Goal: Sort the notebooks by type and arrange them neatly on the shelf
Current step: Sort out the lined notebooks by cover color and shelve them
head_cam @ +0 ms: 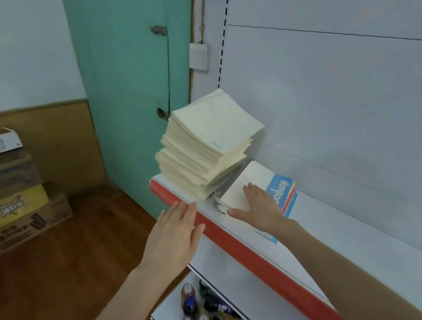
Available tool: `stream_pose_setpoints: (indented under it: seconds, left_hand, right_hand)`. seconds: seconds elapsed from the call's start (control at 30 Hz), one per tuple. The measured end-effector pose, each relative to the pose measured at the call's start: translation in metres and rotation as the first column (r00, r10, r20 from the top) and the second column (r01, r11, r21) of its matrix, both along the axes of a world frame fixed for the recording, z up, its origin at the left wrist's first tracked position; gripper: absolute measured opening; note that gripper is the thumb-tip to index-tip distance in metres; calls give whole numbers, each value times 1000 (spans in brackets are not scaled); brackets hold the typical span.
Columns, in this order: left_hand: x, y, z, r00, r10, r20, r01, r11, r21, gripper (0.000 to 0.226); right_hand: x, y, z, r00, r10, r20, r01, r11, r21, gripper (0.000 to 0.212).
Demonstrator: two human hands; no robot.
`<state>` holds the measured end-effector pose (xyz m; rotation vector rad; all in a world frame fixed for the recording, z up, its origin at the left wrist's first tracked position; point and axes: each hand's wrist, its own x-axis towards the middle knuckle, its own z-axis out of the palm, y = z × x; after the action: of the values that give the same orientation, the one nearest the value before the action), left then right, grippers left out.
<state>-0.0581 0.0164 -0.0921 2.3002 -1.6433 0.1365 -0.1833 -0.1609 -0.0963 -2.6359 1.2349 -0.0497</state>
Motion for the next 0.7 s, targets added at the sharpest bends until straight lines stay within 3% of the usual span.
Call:
stream_pose_setpoints:
  seconds: [0.13, 0.2, 0.27, 0.33, 0.4, 0.47, 0.53, 0.6, 0.63, 0.7]
  left_hand:
    - [13, -14, -2, 992, -39, -123, 38, 999, -14, 55]
    - [16, -18, 0, 947, -109, -301, 84, 992, -97, 54]
    - [20, -22, 3, 842, -183, -508, 95, 976, -193, 51]
    - [26, -26, 7, 602, -224, -766, 24, 965, -263, 48]
    - [30, -31, 10, 174, -219, -960, -61, 971, -232, 43]
    - [30, -34, 9, -209, -167, -964, -71, 985, -155, 40]
    - [28, -34, 9, -453, -84, -887, 9, 995, -98, 37]
    - [24, -33, 7, -554, 10, -832, 131, 989, -76, 44]
    - [23, -31, 5, -550, 56, -833, 178, 983, -52, 45]
    - [22, -28, 0, -432, 104, -896, 226, 974, 4, 35]
  right_hand:
    - [-1, 1, -6, 997, 43, -57, -43, 999, 5, 62]
    - [-1, 4, 2, 997, 76, -19, -76, 997, -1, 44]
    - [-1, 13, 18, 997, 30, 69, -30, 1000, 6, 40]
    - [-4, 26, 37, 976, -104, 194, 104, 995, 10, 39]
    - [-10, 47, 51, 946, -177, 271, 193, 981, -33, 37]
    - [-12, 77, 55, 943, -167, 289, 203, 974, -101, 36]
    - [-11, 113, 45, 958, -52, 280, 132, 952, -275, 37]
    - [-9, 152, 33, 963, 54, 266, 34, 948, -315, 43]
    - [-8, 167, 24, 968, 109, 228, -27, 942, -336, 48]
    - [-7, 188, 14, 979, 166, 122, -123, 946, -299, 56]
